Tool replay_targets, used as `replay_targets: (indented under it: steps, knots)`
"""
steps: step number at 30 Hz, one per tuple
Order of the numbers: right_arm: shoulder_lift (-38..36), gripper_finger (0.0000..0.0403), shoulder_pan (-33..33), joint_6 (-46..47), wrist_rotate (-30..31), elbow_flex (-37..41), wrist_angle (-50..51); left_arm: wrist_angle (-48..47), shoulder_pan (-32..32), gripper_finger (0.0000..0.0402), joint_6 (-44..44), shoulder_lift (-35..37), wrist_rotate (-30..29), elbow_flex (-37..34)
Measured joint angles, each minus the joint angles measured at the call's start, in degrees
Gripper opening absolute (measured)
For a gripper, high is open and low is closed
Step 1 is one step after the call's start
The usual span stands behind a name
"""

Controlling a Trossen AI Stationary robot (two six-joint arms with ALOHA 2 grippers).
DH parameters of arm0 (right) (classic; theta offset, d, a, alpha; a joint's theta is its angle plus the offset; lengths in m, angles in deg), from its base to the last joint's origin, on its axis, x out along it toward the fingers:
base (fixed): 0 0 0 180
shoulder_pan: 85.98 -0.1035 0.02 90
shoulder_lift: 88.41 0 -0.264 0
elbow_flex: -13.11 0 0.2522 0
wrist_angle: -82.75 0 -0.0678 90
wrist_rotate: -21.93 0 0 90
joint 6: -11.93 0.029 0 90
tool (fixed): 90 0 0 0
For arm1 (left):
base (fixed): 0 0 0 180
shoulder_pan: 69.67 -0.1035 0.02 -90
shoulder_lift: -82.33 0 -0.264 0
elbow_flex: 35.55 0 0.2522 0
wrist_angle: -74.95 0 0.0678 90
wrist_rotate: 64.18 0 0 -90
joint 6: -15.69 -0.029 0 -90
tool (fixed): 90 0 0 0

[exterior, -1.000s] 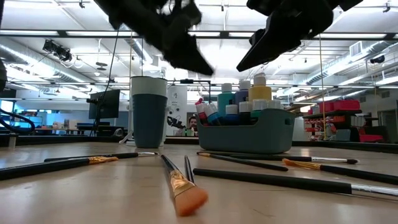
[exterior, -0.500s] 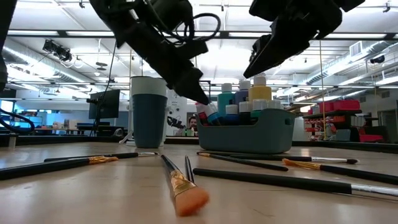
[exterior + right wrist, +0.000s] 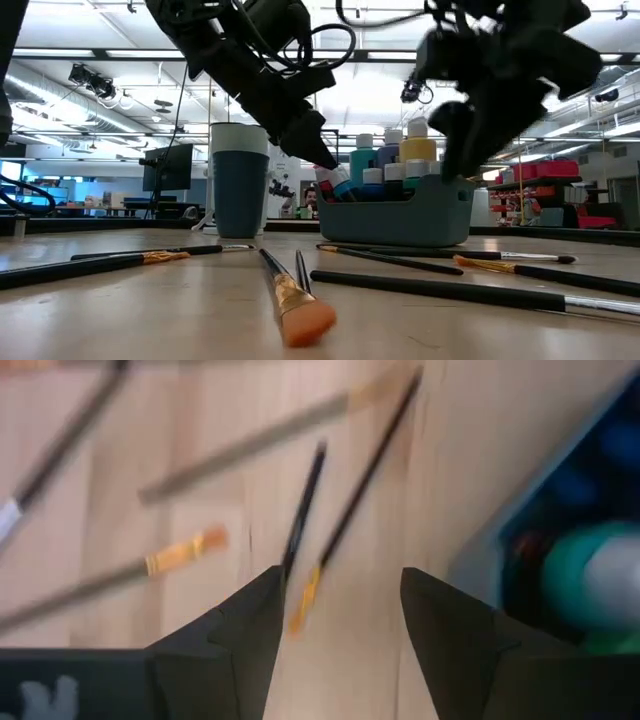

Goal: Pick & Place Paint Supplies
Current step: Put the blue paint bottle into the blue bin

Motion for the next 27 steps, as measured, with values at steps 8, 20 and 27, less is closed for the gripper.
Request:
replay_targets:
  steps: [8,20,27]
  knots:
    - [2.6,0.0205,0.1,0.0,1.2,0.0,4.5,-0.1,-0.9,0.0014,0.2,0.0,0.2,0.0]
    - [2.8,0.0205,3.7,-3.1,5.7,0.0,2.0,0.2,-1.7,0.0013,0.6,0.0,5.3,0.0]
    - [2.8,0.0205,3.9,-4.2,5.5,0.0,-0.7,2.2,-1.7,0.0011,0.0,0.0,5.6,0.0]
